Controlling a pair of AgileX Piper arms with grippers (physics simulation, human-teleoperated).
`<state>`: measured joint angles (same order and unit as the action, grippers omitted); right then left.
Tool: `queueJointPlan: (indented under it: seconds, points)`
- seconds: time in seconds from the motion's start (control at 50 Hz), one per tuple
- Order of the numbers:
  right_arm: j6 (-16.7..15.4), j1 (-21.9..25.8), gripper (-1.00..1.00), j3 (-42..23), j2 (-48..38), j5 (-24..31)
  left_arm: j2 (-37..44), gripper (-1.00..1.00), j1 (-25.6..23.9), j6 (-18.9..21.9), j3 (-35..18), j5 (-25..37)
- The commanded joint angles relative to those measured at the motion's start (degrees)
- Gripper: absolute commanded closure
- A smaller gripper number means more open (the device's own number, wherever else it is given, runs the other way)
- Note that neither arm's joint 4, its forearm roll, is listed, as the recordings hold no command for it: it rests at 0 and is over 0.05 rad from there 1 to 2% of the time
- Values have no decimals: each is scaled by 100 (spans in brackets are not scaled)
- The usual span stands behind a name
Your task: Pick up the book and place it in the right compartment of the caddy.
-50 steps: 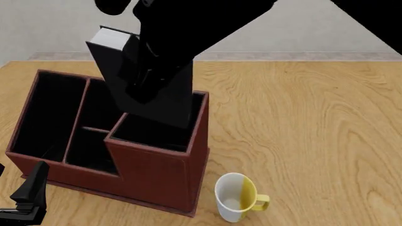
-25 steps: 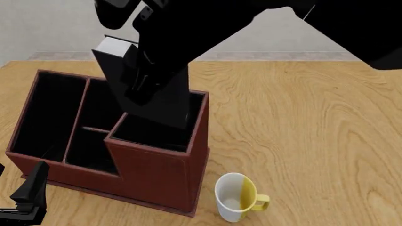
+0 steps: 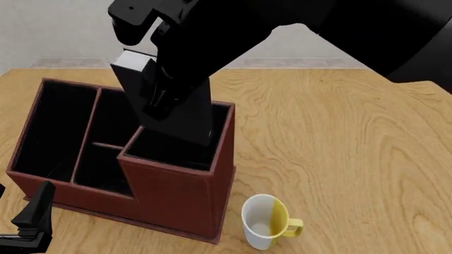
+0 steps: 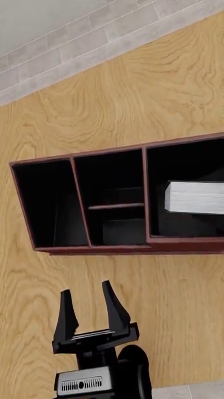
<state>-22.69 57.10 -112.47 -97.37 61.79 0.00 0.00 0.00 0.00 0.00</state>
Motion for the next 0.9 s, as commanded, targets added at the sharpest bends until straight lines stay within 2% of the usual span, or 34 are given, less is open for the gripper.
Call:
queueJointPlan:
  seconds: [0.02, 0.62, 0.9]
  points:
    - [143, -56, 100, 247, 41, -216, 0, -100, 0, 0, 0, 0]
    - [469, -130, 100, 1064, 53, -919, 0, -100, 0, 0, 0, 0]
    - [463, -180, 100, 1329, 9, -1087, 0, -100, 0, 0, 0, 0]
